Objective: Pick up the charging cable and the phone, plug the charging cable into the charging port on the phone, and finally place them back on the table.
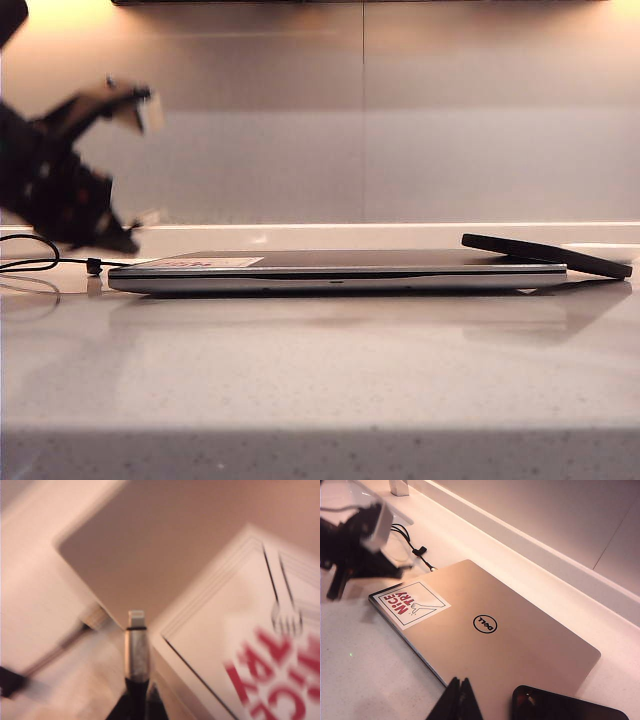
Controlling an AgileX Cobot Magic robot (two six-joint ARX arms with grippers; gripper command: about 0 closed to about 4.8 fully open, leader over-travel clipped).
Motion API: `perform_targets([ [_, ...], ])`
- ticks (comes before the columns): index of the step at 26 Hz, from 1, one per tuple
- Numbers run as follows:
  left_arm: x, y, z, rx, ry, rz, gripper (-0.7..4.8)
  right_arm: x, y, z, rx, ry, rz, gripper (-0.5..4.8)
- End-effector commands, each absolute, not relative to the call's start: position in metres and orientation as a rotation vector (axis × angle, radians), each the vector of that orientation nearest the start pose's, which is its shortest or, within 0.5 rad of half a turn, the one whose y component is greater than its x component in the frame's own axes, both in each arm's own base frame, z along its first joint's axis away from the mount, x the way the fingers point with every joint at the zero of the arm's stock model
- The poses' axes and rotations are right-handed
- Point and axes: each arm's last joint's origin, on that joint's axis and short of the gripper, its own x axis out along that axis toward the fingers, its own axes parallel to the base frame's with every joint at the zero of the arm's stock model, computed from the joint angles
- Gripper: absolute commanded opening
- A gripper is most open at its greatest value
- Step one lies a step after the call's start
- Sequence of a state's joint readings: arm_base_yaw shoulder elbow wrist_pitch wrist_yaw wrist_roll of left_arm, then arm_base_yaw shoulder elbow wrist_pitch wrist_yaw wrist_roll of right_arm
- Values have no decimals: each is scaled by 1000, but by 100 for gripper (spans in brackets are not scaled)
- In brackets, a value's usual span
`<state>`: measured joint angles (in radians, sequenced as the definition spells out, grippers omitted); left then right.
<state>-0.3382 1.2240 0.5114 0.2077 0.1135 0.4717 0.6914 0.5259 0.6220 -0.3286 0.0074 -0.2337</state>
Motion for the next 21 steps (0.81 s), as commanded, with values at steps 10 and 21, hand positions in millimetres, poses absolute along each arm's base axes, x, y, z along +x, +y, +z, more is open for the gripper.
perform_targets([
  [10, 171, -76, 271, 123, 207, -524, -6, 98, 76, 305, -110, 144, 576, -5],
  [21, 151, -95, 273, 140, 207, -668, -6, 114, 48, 297, 163, 282, 510, -5],
])
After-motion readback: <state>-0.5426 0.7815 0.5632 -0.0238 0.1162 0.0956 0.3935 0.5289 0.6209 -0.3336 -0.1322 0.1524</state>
